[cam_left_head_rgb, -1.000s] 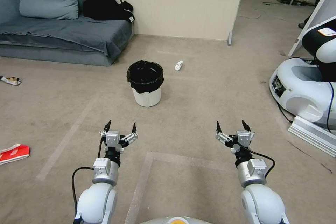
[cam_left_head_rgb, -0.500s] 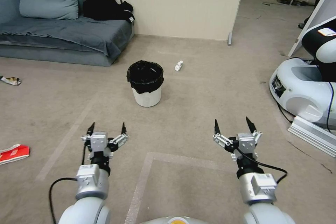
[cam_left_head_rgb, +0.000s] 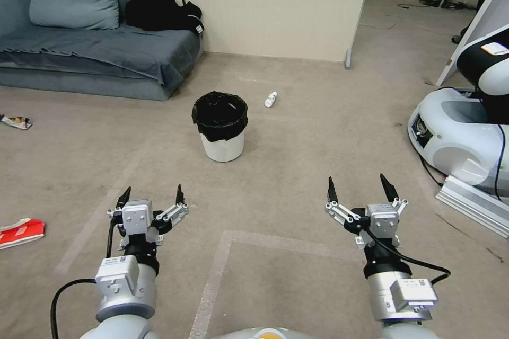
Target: Pick up the trash bin, then pick up the garbage from the floor and place it into the trash bin.
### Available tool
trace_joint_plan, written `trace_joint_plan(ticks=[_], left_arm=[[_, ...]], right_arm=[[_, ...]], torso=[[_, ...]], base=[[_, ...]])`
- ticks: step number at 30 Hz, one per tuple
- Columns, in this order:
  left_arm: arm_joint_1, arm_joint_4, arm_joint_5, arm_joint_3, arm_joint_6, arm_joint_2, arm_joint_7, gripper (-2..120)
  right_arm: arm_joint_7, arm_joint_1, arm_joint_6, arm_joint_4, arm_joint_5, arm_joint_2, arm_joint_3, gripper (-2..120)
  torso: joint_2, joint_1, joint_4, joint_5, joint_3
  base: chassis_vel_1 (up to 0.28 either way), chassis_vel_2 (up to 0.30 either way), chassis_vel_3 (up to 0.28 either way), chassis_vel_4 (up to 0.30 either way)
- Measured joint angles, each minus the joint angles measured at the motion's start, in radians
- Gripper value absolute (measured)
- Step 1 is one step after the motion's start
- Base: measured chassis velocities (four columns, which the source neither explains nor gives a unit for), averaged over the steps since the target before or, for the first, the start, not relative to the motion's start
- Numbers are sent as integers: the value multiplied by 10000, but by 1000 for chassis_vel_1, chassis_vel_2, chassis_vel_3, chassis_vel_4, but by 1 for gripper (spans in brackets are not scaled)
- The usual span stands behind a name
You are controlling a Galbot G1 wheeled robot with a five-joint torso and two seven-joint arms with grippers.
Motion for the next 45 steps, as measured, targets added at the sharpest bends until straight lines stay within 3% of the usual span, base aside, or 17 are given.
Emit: trace_joint_plan(ticks=[27,45], left_arm=[[-103,333,35,134,-174,9,-6,100],[-133,401,126,188,-149,-7,-119,100]], right_arm=[[-208,47,49,-215,-89,10,103,100],[-286,63,96,-360,-93,3,134,100]], torso=[[0,-1,-1,-2,0],[0,0,-2,-2,0]], base=[[-2,2,2,-1],[-109,104,102,-105]])
